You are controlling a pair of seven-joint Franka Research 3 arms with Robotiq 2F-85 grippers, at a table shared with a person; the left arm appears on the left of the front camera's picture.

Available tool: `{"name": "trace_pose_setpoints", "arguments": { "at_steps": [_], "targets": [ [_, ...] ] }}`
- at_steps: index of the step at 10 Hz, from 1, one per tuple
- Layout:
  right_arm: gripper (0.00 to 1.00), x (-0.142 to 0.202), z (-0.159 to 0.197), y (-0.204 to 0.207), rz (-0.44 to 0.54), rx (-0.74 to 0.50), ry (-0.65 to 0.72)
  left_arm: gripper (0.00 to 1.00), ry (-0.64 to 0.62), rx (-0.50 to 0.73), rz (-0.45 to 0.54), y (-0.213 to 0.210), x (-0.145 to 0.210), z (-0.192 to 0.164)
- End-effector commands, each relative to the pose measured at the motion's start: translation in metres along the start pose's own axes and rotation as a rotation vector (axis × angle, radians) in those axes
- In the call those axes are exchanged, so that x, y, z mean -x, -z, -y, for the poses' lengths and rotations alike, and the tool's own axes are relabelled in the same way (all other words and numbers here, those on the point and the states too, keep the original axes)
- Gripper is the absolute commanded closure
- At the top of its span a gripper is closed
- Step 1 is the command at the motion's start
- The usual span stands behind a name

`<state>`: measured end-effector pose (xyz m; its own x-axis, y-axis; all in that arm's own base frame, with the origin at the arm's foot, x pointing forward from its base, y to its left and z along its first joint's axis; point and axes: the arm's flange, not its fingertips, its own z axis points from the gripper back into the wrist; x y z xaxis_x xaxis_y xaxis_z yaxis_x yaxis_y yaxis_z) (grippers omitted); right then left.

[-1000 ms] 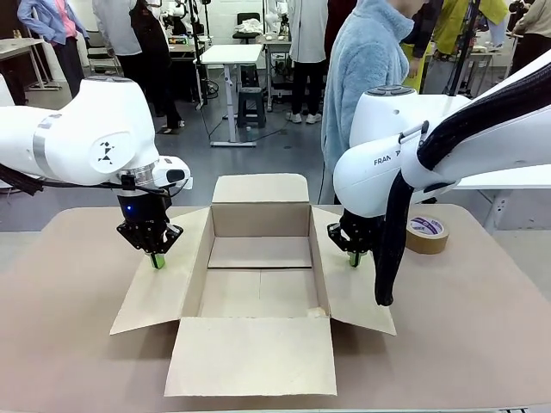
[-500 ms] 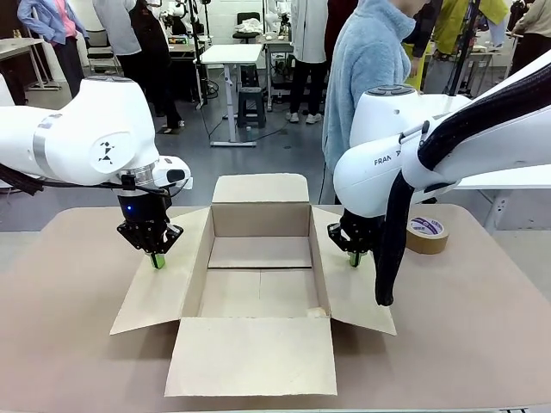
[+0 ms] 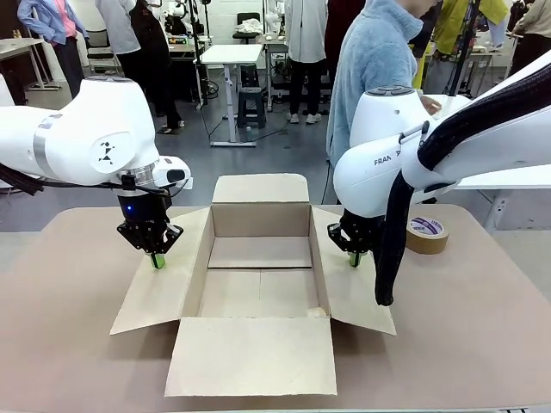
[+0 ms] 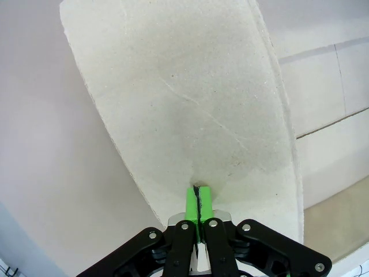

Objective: Wrap the clocks to prevent damage.
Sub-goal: Once the human has placed the objects inside and stepped back, release both hands from the side flaps of the Package Box.

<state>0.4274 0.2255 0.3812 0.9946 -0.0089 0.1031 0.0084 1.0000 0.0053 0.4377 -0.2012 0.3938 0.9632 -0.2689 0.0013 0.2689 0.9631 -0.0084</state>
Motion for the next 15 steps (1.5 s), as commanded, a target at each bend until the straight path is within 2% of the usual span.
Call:
{"name": "trace_pose_setpoints", "arguments": {
  "at_steps": [1, 15],
  "targets": [
    [0.99, 0.0020, -0.0017, 0.0024, -0.003, 0.003, 0.003, 1.00, -0.005, -0.010, 0.006, -0.0022, 0.0005, -0.0006],
    [0.99, 0.0020, -0.0017, 0.0024, -0.003, 0.003, 0.003, 1.00, -0.005, -0.010, 0.006, -0.0022, 0.0005, -0.0006]
  ]
}}
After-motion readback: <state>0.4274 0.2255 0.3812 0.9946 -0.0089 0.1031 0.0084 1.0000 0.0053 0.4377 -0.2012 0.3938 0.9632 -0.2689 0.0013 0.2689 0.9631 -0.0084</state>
